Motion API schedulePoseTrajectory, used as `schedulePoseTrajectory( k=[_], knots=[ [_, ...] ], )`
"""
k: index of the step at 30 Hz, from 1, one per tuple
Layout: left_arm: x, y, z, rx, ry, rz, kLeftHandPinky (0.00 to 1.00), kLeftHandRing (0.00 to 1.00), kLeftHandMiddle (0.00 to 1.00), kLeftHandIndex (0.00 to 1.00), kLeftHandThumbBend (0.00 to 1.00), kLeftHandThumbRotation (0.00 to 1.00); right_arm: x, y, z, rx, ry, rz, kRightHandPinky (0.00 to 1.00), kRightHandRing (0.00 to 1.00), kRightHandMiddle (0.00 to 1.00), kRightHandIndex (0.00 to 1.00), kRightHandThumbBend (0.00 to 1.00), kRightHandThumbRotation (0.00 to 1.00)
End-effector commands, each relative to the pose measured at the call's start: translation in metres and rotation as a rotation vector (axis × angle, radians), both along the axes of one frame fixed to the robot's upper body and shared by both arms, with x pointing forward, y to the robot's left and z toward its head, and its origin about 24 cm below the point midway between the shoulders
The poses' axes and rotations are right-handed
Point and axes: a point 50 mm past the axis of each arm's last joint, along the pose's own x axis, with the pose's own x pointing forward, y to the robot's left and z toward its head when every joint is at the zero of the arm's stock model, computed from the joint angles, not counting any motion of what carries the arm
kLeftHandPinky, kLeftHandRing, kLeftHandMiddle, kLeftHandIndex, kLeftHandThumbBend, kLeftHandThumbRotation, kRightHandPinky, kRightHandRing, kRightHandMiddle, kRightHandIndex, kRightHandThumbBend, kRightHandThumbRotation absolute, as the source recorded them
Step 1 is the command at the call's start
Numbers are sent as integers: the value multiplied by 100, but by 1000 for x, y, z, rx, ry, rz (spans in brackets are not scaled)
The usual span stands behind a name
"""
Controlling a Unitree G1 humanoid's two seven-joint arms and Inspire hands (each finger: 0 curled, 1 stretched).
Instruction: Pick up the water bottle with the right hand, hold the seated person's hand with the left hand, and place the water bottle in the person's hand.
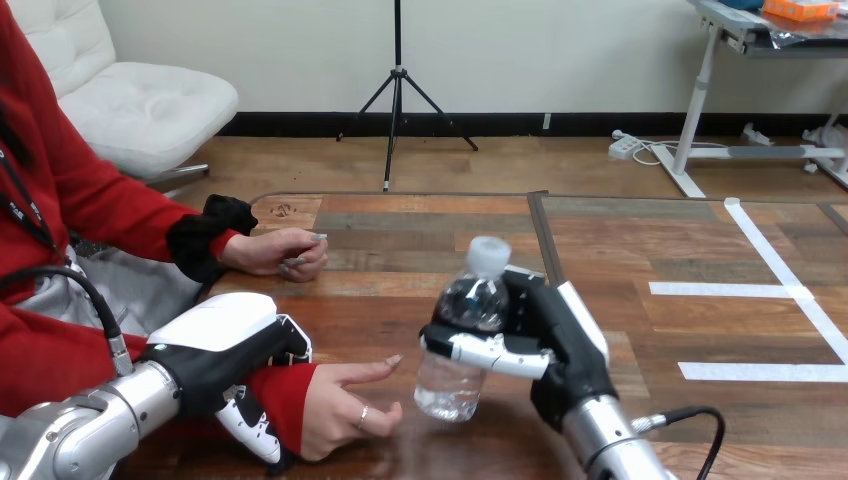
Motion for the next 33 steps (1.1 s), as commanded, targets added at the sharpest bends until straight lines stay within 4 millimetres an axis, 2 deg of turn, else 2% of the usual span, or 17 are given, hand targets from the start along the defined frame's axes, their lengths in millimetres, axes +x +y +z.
schedulePoseTrajectory(
  k=[1,16,33],
  knots=[
    [19,-46,91,-215,-372,-177,24,29,34,35,92,0,41,35,69,70,-331,55,34,39,44,44,88,0],
    [21,-53,103,-206,-399,-195,26,30,35,36,91,0,37,48,65,108,-309,78,34,40,44,44,88,0],
    [27,-59,112,-237,-400,-195,27,32,37,38,88,0,29,62,69,151,-310,94,35,40,44,43,90,0]
  ],
)
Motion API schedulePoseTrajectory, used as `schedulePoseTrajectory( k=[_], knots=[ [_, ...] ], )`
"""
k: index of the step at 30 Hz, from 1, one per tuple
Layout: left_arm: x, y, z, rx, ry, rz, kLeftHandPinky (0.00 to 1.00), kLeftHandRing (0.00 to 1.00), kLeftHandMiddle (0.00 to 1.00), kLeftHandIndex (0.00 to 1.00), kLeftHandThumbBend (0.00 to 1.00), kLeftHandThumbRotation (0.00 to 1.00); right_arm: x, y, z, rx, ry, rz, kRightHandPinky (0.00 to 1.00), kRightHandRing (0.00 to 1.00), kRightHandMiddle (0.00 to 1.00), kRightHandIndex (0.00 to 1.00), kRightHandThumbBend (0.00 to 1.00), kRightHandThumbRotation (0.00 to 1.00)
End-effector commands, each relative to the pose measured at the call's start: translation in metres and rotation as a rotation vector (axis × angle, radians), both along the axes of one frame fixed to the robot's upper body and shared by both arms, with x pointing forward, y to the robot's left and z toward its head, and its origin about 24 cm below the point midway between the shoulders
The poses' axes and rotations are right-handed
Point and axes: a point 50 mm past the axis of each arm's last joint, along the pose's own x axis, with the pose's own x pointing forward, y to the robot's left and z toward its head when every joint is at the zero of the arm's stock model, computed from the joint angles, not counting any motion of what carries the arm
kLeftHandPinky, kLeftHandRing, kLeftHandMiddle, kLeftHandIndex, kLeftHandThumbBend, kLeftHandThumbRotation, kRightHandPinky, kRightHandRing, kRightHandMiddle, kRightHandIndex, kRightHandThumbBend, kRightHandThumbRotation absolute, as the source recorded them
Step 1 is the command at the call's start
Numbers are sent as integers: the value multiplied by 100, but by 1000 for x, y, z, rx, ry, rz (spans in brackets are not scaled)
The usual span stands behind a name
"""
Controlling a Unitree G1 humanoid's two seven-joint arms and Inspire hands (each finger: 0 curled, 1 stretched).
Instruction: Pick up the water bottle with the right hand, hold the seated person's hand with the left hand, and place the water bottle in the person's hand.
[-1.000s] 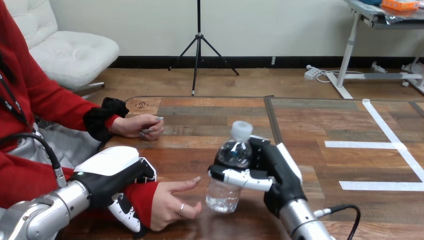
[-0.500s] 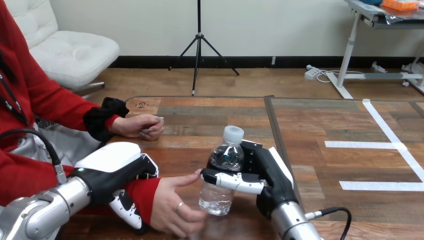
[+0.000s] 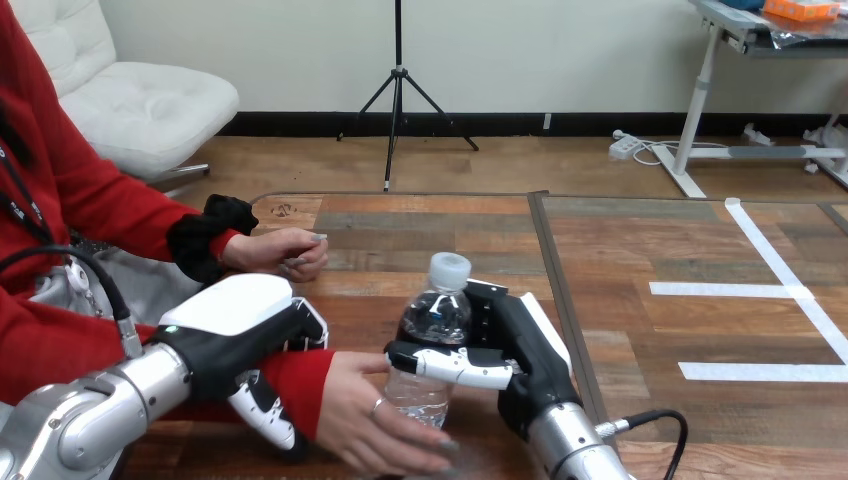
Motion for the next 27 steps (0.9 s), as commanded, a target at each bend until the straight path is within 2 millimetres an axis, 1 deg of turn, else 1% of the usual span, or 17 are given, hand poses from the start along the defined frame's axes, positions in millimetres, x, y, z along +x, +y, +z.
schedulePoseTrajectory(
  k=[1,8,19,23,27],
  knots=[
    [24,-46,90,-211,-353,-159,27,32,37,38,88,0,29,37,73,142,-301,39,35,40,44,43,90,0],
    [27,-49,96,-220,-355,-173,28,33,38,38,88,0,25,43,76,174,-308,44,35,40,44,43,90,0],
    [30,-50,102,-235,-368,-201,28,32,37,37,93,0,20,46,82,225,-324,42,35,40,43,43,89,0],
    [31,-49,103,-219,-375,-192,28,32,37,37,94,0,17,47,87,220,-360,38,35,40,43,43,88,0],
    [32,-49,103,-205,-386,-194,28,32,38,38,92,0,14,49,92,234,-370,45,36,40,43,43,87,0]
  ],
)
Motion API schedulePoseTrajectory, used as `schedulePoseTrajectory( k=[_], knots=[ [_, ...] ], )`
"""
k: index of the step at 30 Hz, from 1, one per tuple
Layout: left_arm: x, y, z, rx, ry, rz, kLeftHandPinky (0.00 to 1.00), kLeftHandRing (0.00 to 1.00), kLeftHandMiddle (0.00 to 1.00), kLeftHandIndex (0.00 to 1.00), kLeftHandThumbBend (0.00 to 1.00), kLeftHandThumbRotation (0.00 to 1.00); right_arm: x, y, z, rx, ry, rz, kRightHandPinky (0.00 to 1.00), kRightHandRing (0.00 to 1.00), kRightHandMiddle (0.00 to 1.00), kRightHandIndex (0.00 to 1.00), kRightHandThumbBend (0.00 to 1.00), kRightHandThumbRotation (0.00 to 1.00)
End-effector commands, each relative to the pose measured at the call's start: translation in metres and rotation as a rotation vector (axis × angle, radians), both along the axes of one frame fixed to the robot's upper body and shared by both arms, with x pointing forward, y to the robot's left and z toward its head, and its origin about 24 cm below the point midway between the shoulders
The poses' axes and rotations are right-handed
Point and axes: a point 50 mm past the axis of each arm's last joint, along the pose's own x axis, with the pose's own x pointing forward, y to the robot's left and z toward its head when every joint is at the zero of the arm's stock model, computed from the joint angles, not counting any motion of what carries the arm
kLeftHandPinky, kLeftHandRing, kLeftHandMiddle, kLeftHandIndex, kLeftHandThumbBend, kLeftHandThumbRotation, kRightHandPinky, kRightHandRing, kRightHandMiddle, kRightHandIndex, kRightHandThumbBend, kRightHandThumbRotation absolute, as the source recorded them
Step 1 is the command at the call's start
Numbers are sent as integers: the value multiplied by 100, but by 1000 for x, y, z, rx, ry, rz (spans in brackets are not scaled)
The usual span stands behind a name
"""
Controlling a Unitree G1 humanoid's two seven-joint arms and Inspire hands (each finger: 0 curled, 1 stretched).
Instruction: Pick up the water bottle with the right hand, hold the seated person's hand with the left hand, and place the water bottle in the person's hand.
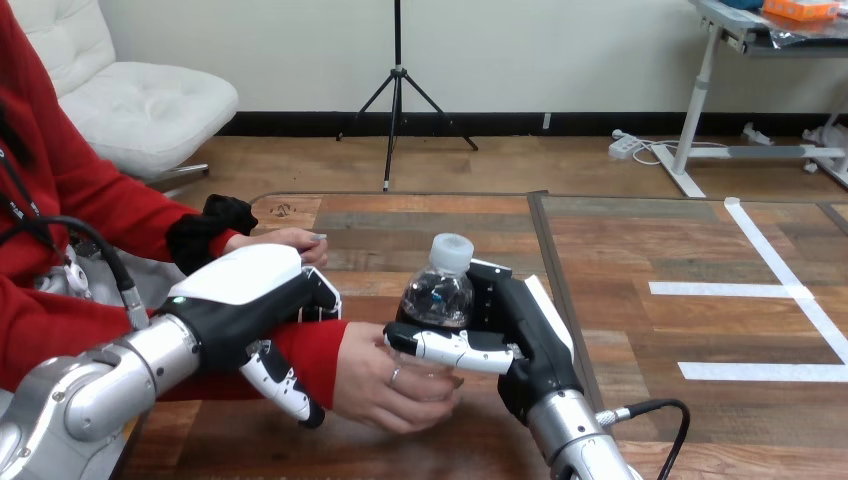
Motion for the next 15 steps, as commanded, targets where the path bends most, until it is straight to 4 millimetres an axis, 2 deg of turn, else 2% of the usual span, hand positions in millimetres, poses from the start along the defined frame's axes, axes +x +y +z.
schedulePoseTrajectory(
  k=[1,15],
  knots=[
    [22,-43,87,-166,-361,-179,29,32,38,38,90,0,10,46,80,215,-316,73,36,40,43,43,86,0],
    [22,-44,88,-156,-381,-191,30,33,38,39,83,0,2,48,88,273,-333,91,36,41,44,44,85,0]
  ],
)
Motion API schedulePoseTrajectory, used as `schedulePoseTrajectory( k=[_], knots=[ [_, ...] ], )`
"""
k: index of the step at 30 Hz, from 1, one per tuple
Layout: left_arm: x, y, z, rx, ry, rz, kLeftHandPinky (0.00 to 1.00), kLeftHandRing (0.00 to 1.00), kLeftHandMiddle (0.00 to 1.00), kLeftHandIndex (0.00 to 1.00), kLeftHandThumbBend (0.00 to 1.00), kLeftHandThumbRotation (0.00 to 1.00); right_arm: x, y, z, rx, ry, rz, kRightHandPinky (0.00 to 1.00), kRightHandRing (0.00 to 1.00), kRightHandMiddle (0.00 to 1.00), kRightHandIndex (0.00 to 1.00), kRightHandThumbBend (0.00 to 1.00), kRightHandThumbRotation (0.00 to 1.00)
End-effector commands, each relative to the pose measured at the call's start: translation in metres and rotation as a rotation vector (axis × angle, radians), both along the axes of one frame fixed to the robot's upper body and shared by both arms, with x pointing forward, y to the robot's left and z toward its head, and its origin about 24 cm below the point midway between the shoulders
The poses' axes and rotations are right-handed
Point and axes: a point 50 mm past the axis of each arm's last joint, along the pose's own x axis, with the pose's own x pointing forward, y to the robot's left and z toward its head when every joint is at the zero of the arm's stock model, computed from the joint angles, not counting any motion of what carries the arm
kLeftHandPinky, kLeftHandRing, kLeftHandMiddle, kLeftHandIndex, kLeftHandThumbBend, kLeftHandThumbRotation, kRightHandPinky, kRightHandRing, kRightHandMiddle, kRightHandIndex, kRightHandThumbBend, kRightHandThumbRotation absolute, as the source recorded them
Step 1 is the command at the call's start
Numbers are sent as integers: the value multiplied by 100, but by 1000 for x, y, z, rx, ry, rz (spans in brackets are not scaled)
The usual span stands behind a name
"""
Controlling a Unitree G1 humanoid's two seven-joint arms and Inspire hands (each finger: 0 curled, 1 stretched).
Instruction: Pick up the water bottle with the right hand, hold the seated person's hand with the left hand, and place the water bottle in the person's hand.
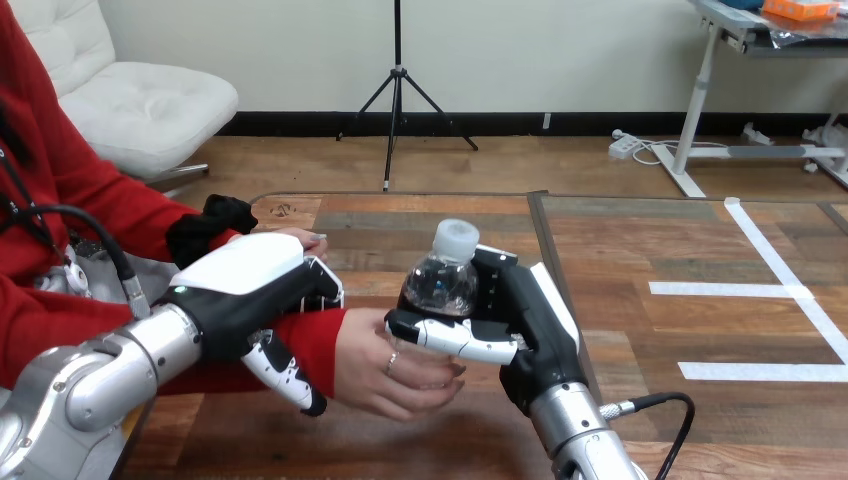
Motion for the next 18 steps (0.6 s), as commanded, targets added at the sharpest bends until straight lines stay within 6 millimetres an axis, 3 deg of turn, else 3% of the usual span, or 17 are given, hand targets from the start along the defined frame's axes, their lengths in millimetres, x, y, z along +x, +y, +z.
schedulePoseTrajectory(
  k=[1,18],
  knots=[
    [17,-42,80,-152,-349,-178,30,33,38,39,83,0,4,48,73,233,-275,106,36,41,44,44,85,0],
    [17,-41,79,-168,-348,-182,30,33,38,38,86,0,4,47,74,244,-272,102,36,41,44,44,84,0]
  ],
)
